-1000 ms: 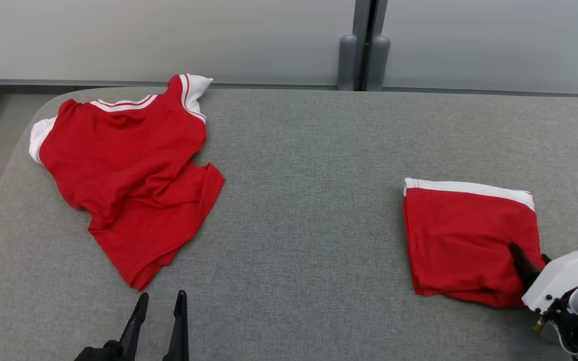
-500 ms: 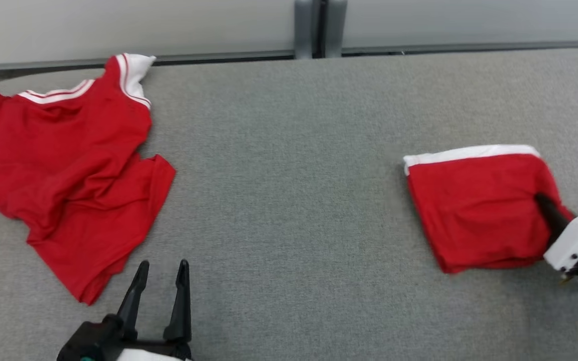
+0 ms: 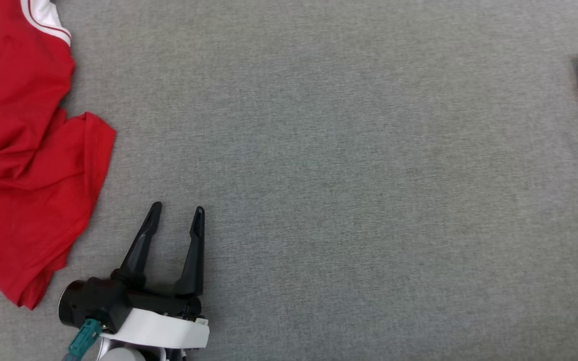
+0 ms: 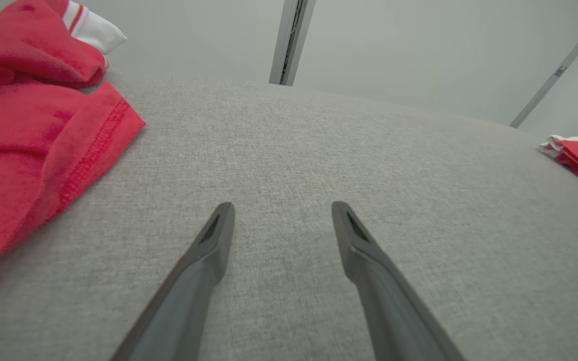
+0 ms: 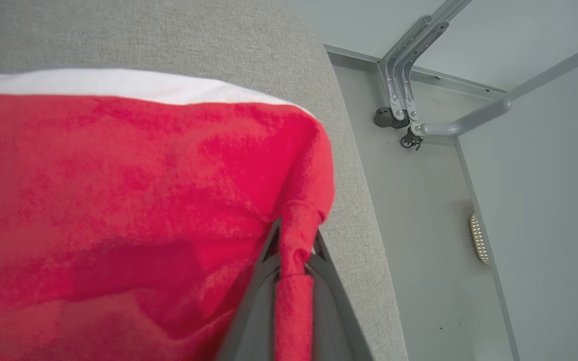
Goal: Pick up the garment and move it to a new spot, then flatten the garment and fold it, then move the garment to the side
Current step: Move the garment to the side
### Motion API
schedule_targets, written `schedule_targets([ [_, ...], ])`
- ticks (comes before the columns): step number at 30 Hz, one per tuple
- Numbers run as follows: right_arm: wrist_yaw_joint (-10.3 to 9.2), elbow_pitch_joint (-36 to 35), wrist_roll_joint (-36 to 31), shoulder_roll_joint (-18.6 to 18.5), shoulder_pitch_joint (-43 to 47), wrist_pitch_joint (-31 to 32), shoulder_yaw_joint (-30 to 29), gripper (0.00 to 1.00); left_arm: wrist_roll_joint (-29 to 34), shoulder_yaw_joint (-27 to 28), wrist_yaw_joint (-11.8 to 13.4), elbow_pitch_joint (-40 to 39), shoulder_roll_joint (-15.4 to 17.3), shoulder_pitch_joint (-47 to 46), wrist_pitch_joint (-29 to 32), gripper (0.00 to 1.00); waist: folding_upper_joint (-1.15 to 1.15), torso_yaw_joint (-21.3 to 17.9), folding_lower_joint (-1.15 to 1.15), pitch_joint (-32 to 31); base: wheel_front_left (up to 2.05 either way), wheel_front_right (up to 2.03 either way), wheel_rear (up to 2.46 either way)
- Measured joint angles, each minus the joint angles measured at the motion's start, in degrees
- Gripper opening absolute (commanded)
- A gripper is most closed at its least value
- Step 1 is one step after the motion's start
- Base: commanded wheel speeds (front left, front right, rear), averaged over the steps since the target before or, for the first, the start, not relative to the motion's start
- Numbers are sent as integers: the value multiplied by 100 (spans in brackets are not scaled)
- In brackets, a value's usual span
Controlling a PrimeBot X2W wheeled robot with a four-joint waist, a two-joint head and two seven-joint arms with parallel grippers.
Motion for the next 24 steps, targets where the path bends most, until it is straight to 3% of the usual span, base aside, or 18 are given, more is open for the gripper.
schedule_targets([
  [5, 1, 319, -579, -426, -344, 153, 179, 0, -16, 133, 31, -91, 1, 68, 0, 100, 0, 233, 0, 93, 0, 0, 0],
  [6, 1, 361, -643, -446, -398, 163, 196, 5, -22, 144, 31, -103, 2, 79, -1, 100, 0, 258, 0, 112, 0, 0, 0],
  [7, 1, 416, -702, -455, -444, 174, 221, 36, -33, 144, 33, -114, 0, 79, -1, 100, 0, 276, 0, 130, 0, 0, 0],
  [8, 1, 458, -738, -460, -471, 171, 243, 100, -57, 143, 36, -123, -2, 79, 0, 100, 0, 288, 0, 143, 0, 0, 0],
  [13, 1, 586, -870, -461, -639, 56, 255, 100, -209, 98, 134, -126, 8, 70, 1, 100, 0, 277, 0, 101, 0, 0, 0],
  [17, 0, 315, -1010, -423, -555, -658, 46, 100, -385, 88, 185, -10, 7, 136, 3, 100, 0, 227, 0, -237, 0, 0, 0],
  [24, 0, -506, -800, 316, 814, -1484, -380, 100, -620, 186, 218, 203, 5, 721, 4, 100, 0, 195, 0, -1170, 0, 0, 0],
])
